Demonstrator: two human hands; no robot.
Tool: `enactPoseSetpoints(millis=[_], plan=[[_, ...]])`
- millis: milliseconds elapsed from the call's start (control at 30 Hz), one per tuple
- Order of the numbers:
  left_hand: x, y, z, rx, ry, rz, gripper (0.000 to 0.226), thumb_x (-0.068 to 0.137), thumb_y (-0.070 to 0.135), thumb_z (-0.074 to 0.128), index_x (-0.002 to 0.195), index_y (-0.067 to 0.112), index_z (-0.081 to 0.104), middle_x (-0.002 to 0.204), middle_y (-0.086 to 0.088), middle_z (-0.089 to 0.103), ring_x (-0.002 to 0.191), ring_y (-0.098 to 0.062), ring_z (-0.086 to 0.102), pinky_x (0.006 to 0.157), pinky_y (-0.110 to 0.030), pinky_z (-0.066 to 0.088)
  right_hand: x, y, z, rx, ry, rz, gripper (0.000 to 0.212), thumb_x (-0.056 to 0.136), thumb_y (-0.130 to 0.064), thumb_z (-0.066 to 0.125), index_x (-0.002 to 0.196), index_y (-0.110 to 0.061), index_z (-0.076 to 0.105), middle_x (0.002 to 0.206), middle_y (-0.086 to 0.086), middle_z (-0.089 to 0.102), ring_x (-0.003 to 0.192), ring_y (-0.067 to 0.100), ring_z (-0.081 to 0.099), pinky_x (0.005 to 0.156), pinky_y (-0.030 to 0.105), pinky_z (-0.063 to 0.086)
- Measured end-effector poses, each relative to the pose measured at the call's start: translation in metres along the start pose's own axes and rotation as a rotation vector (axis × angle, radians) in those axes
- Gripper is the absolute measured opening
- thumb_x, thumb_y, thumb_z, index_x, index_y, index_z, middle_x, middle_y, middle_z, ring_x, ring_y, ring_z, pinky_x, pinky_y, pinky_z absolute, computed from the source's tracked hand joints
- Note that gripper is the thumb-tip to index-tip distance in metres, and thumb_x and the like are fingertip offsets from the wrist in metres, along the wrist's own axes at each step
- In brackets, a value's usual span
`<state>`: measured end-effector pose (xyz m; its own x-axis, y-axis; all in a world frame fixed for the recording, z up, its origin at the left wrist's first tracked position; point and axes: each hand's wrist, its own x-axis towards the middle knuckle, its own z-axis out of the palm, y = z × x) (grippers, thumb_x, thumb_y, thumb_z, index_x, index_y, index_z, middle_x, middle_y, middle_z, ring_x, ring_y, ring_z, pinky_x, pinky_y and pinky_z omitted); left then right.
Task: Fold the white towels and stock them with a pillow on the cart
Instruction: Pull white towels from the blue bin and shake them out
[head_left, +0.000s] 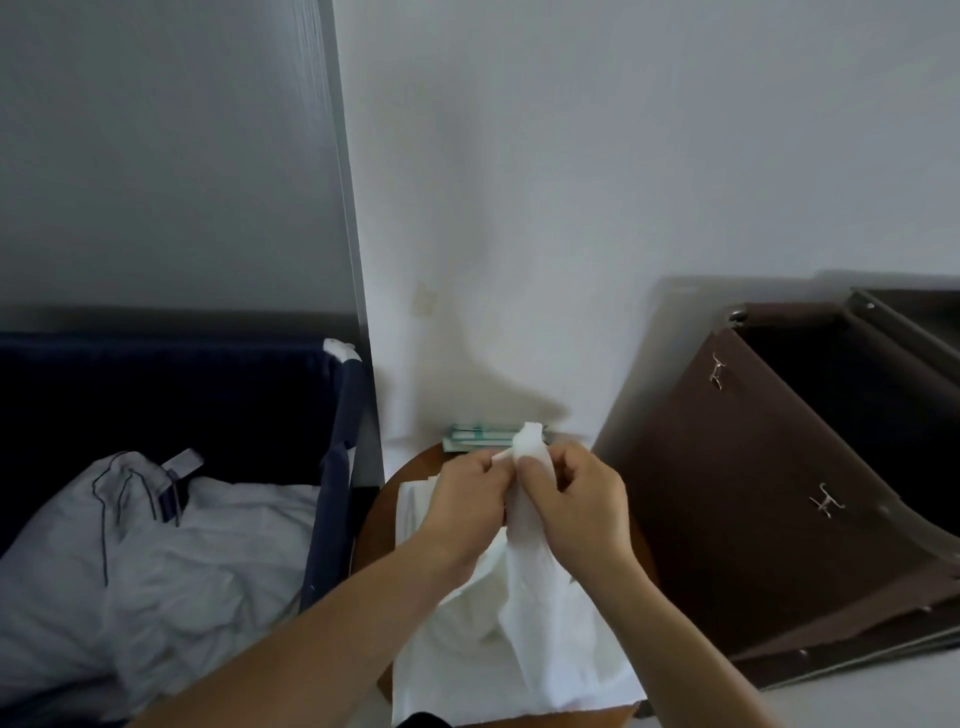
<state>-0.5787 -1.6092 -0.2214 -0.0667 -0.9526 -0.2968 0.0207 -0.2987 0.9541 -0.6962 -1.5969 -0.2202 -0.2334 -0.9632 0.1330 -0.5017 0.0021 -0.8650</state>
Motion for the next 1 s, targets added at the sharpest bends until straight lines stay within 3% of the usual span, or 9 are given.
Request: enactPoseSetpoints(millis=[100,200,333,433,567,667,800,900,1000], plan=[[0.0,-0.003,-0.015,-0.007,0.0,-0.032,0.027,0.099,0.014,0.048,0.096,0.009,0.074,0.095,-0.013,0.075,0.095,-0.033,0.071,0.089,-0.053,0.056,0.005,0.005,-0.008,-0.039,0.167,0.014,0.015,0.086,-0.022,0.067,0.079,-0.034,0.061,0.069,-0.015,0.063,0.069,0.006,0.061,0.065,0.022,0.049],[0.0,0.006,-0.022,-0.049,-0.012,-0.052,0.027,0.099,0.012,0.048,0.099,0.003,0.073,0.099,-0.02,0.073,0.099,-0.039,0.069,0.091,-0.053,0.055,0.005,0.01,-0.007,-0.113,0.155,-0.071,0.011,0.087,-0.024,0.068,0.096,-0.03,0.071,0.064,-0.013,0.062,0.065,0.014,0.061,0.067,0.034,0.053],[-0.004,0.015,-0.009,0.006,-0.091,-0.019,0.031,0.099,0.01,0.043,0.099,-0.008,0.068,0.095,-0.028,0.067,0.087,-0.034,0.062,0.085,-0.045,0.055,-0.003,0.015,0.007,-0.259,0.017,-0.316,0.008,0.088,-0.03,0.068,0.091,-0.023,0.07,0.065,-0.01,0.063,0.058,0.013,0.059,0.057,0.031,0.05],[-0.003,0.018,0.001,0.016,-0.051,-0.066,0.034,0.101,0.013,0.038,0.102,-0.005,0.067,0.092,-0.024,0.064,0.086,-0.031,0.058,0.078,-0.038,0.056,0.009,0.026,0.0,-0.364,0.027,-0.481,0.027,0.087,-0.042,0.052,0.08,-0.021,0.067,0.063,-0.009,0.062,0.053,0.014,0.056,0.049,0.032,0.05],[0.0,0.026,0.019,0.051,-0.108,-0.061,0.039,0.091,0.032,0.048,0.097,-0.004,0.064,0.089,-0.025,0.06,0.084,-0.029,0.054,0.083,-0.048,0.052,0.021,0.038,-0.017,-0.42,0.045,-0.711,0.02,0.086,-0.027,0.061,0.067,-0.019,0.062,0.059,-0.008,0.058,0.048,0.01,0.049,0.042,0.015,0.034],[0.001,0.032,0.03,0.128,-0.065,0.013,0.033,0.099,0.022,0.052,0.105,-0.007,0.067,0.103,-0.029,0.067,0.088,-0.029,0.063,0.092,-0.049,0.053,0.028,0.042,-0.027,-0.34,0.028,-0.795,0.022,0.088,-0.028,0.06,0.068,-0.019,0.062,0.06,-0.009,0.057,0.05,0.01,0.047,0.046,0.012,0.027],[0.009,0.049,0.026,0.302,-0.014,0.089,0.025,0.102,0.021,0.05,0.108,0.005,0.068,0.105,-0.02,0.069,0.096,-0.026,0.067,0.095,-0.048,0.053,0.044,0.043,-0.043,-0.046,-0.218,-0.597,0.031,0.094,-0.044,0.048,0.103,-0.031,0.075,0.071,-0.008,0.065,0.063,0.011,0.058,0.058,0.03,0.049],[0.013,0.083,0.017,0.455,0.037,0.197,0.022,0.103,0.022,0.048,0.114,0.014,0.064,0.109,-0.006,0.068,0.102,-0.021,0.065,0.092,-0.037,0.056,0.072,0.032,-0.061,0.05,-0.228,-0.471,0.035,0.094,-0.04,0.056,0.129,-0.041,0.058,0.101,-0.02,0.063,0.091,0.003,0.059,0.078,0.022,0.05],[0.011,0.12,0.008,0.559,-0.058,0.266,0.021,0.104,0.019,0.045,0.117,0.02,0.062,0.111,0.0,0.065,0.101,-0.015,0.064,0.092,-0.034,0.056,0.1,0.008,-0.074,-0.003,-0.371,-0.424,0.055,0.092,-0.034,0.067,0.142,-0.038,0.042,0.127,-0.028,0.048,0.11,-0.009,0.046,0.097,0.014,0.039]])
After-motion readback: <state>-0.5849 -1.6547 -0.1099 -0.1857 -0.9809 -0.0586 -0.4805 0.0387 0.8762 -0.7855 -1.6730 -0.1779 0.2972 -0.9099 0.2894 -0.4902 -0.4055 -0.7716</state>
